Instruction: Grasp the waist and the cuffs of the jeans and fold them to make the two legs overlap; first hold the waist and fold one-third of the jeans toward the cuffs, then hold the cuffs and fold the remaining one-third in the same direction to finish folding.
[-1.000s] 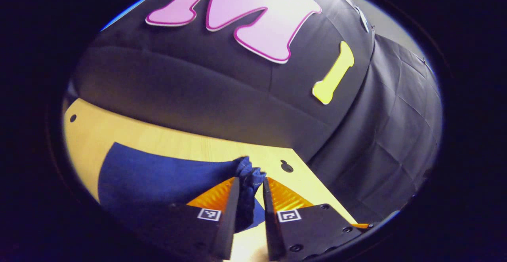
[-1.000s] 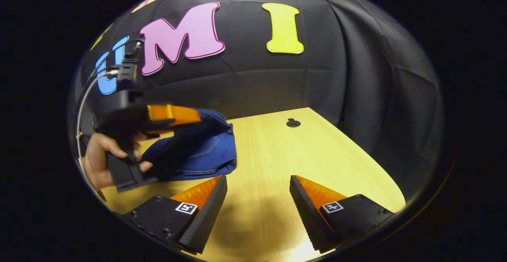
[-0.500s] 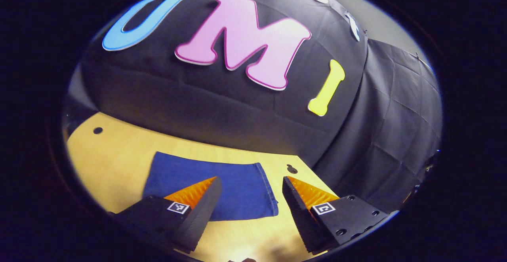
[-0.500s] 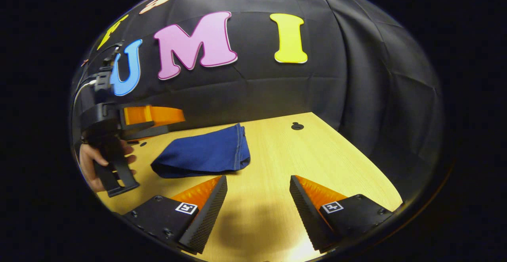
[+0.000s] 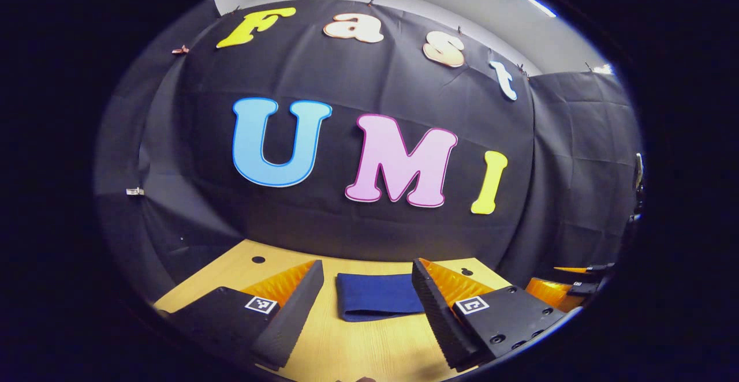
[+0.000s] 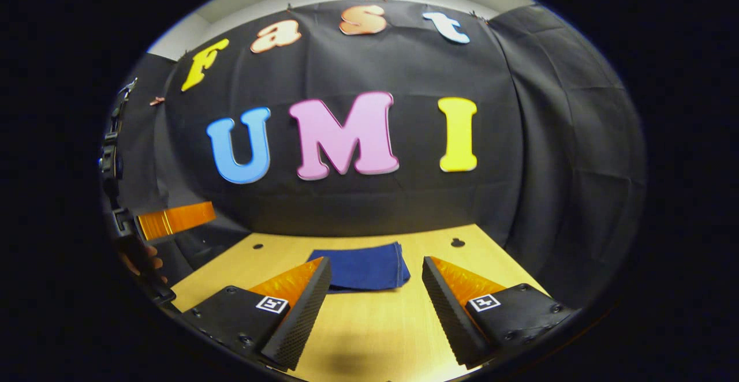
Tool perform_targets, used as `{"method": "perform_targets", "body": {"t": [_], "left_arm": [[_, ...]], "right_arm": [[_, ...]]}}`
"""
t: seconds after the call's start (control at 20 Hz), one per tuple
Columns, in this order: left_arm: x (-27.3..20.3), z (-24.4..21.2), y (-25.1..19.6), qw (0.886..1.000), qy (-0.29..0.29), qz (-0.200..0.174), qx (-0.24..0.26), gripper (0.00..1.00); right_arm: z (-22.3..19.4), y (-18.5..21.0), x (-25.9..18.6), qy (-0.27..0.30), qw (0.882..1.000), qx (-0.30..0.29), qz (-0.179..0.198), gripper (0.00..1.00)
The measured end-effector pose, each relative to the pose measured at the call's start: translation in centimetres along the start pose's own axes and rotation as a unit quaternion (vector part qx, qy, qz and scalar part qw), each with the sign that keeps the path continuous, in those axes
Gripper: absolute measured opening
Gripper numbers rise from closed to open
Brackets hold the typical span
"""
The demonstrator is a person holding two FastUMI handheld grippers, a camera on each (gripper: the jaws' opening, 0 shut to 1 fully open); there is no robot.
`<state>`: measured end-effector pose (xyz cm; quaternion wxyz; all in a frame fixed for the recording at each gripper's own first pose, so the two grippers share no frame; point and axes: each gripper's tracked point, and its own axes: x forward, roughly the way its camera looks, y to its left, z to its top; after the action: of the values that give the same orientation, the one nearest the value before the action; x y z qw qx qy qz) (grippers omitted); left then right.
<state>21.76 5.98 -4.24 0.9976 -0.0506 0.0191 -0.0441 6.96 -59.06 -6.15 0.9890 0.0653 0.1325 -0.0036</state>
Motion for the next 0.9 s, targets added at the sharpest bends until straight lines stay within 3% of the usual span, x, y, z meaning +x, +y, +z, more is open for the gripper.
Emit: {"method": "perform_targets", "body": {"t": [0.25,0.55,0.9], "left_arm": [[-6.6,2.7,0.7,0.999,-0.032,0.015,0.017,0.96],[-11.9,2.1,0.4,0.999,-0.006,0.001,0.036,0.96],[-12.0,3.4,-2.4,0.999,0.008,0.003,0.036,0.96]], "right_arm": [[5.7,2.6,-6.4,-0.082,0.996,-0.019,-0.012,0.96],[5.8,5.2,-11.4,-0.075,0.996,-0.054,-0.007,0.96],[8.4,4.9,-9.8,-0.078,0.994,-0.063,0.034,0.96]]}}
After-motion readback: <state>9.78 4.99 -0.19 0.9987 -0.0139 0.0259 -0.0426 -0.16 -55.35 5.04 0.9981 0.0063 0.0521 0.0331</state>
